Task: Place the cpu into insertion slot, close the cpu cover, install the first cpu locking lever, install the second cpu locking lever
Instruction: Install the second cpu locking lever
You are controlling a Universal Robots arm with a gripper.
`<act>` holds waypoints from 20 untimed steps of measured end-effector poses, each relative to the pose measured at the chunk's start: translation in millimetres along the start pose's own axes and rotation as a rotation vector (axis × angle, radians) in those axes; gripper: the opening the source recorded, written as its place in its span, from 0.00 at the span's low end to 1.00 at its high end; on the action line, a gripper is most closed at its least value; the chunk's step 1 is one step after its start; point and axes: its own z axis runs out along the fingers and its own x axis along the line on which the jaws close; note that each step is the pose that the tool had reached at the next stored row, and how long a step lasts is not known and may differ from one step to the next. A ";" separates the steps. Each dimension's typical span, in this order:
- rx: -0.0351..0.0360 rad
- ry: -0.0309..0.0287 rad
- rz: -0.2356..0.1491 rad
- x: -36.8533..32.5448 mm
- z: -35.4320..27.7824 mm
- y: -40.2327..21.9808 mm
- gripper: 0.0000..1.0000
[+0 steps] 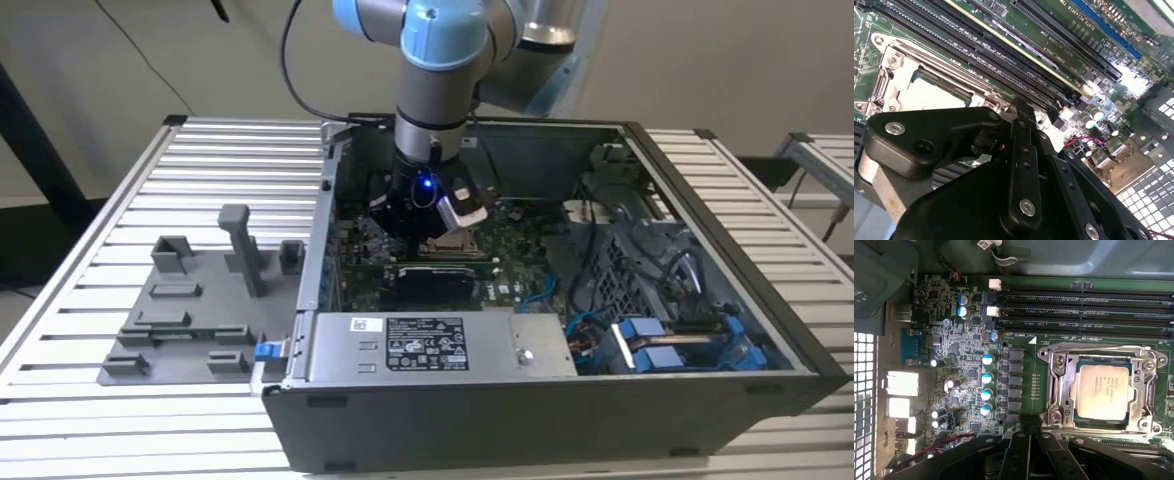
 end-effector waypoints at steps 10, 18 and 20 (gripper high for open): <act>0.0033 0.0090 -0.008 0.9 -15.1 -0.1 0.11; 0.0036 0.0047 -0.009 2.4 -43.1 1.3 0.11; 0.0021 -0.0025 -0.009 2.4 -44.2 2.0 0.11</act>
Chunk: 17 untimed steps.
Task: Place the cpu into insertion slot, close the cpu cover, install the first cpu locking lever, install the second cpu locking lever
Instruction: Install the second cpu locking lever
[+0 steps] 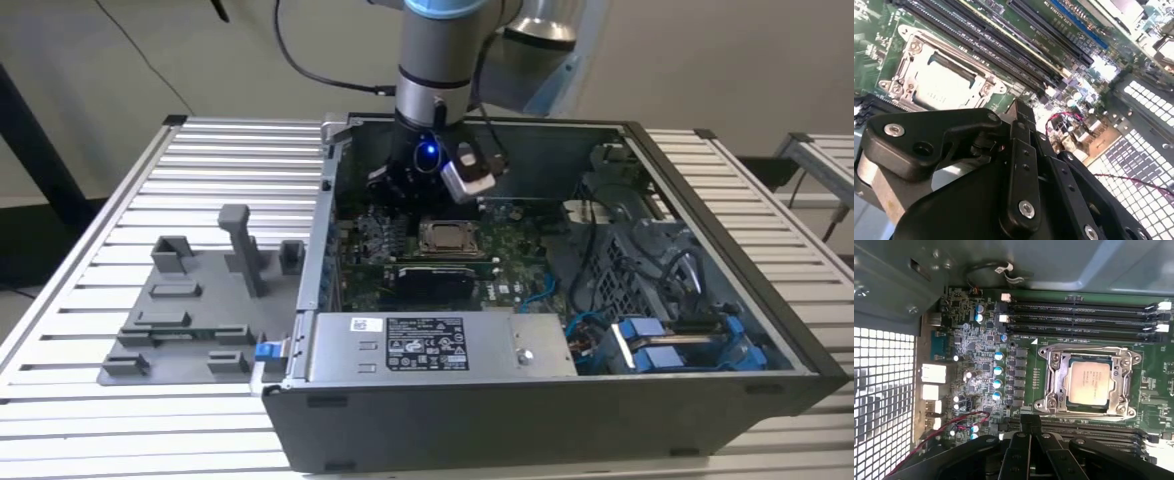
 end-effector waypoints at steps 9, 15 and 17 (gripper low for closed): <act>-0.0030 -0.0061 0.000 1.7 -31.9 1.5 0.11; -0.0029 -0.0061 0.000 3.1 -57.8 2.3 0.11; -0.0031 -0.0063 0.000 3.1 -58.7 2.3 0.11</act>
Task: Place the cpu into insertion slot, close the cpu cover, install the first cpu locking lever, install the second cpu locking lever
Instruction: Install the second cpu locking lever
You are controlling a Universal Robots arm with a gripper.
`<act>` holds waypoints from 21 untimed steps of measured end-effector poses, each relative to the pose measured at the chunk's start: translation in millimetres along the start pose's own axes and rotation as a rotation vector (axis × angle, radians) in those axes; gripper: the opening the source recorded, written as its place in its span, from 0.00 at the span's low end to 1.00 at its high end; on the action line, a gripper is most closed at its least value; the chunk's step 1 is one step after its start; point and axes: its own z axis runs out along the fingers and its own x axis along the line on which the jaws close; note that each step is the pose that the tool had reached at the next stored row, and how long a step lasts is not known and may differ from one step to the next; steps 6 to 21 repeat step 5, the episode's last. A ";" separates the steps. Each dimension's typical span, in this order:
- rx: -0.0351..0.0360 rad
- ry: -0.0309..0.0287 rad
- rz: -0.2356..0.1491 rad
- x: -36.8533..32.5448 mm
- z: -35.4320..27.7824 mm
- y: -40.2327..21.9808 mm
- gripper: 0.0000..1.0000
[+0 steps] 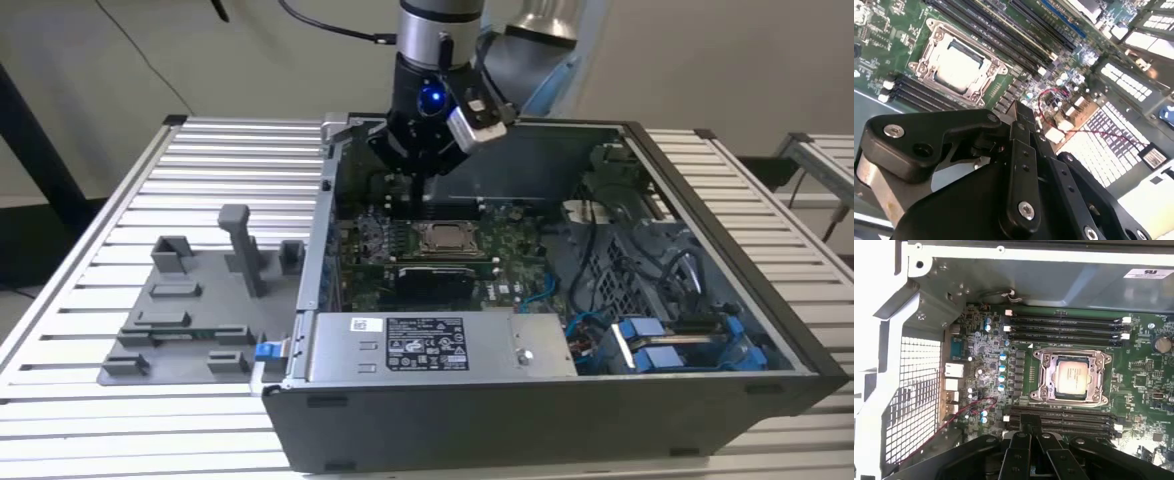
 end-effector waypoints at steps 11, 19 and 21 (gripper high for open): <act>0.0002 0.0002 0.000 0.1 -1.3 0.0 0.11; 0.0002 0.0002 0.000 0.1 -1.3 0.0 0.11; 0.0002 0.0002 0.000 0.1 -1.3 0.0 0.11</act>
